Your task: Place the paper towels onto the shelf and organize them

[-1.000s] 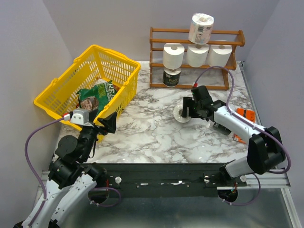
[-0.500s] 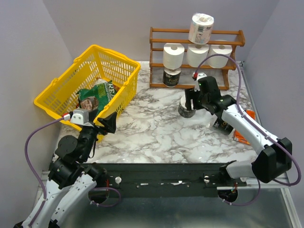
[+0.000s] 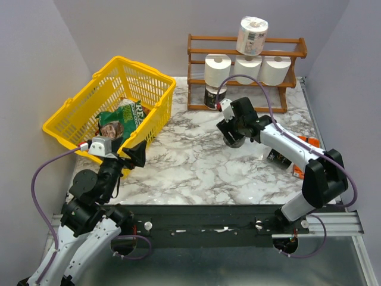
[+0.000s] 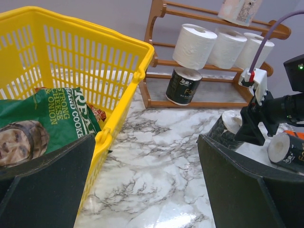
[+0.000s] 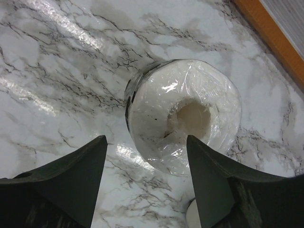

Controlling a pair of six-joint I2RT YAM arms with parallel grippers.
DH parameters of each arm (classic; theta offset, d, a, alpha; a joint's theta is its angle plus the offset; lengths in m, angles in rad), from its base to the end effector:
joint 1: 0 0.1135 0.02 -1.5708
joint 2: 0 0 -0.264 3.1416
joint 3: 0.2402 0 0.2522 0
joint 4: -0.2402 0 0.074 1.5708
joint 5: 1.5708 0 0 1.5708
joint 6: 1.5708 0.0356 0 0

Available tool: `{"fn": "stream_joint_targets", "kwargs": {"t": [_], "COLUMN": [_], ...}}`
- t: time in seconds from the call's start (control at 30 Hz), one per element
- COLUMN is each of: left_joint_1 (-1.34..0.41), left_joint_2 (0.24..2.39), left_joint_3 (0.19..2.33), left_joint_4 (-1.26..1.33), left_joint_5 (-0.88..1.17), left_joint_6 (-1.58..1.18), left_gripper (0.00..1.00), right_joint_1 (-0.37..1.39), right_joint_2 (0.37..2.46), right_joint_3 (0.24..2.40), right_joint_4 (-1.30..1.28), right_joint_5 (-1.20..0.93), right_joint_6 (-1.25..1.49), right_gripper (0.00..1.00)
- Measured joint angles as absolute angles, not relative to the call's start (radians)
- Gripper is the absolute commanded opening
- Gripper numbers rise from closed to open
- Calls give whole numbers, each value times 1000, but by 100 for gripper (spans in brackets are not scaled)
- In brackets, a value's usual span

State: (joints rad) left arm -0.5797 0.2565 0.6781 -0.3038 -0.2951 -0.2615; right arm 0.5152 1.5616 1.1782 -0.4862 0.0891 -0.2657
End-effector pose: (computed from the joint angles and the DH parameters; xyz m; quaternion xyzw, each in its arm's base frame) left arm 0.0650 -0.0302 0.3482 -0.0044 0.6661 -0.2128 0.7148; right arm 0.2955 0.1637 0.2579 -0.3429 0.8734 0.0012 0.3457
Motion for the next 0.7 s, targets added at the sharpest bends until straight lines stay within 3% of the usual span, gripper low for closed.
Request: {"fn": "stream_joint_targets", "kwargs": {"t": [0.37,0.53,0.7], "left_joint_1": [-580,-580,-580], "left_joint_2": [277,280,283], "left_joint_3": [678,678,678], "left_joint_4": [-304,-304,-304], "left_joint_5": [-295,-295,-295], "left_joint_6": [-262,-262,-262], "left_gripper": [99,99,99], "right_joint_1": [518,519,523], "right_joint_2": [1639,1649,1649], "right_joint_3": [1176,1171,1155], "right_joint_4": [-418,-408,-386], "right_joint_5": [135,148,171], "right_joint_6": [-377,-412,-482], "right_gripper": [70,55,48]}}
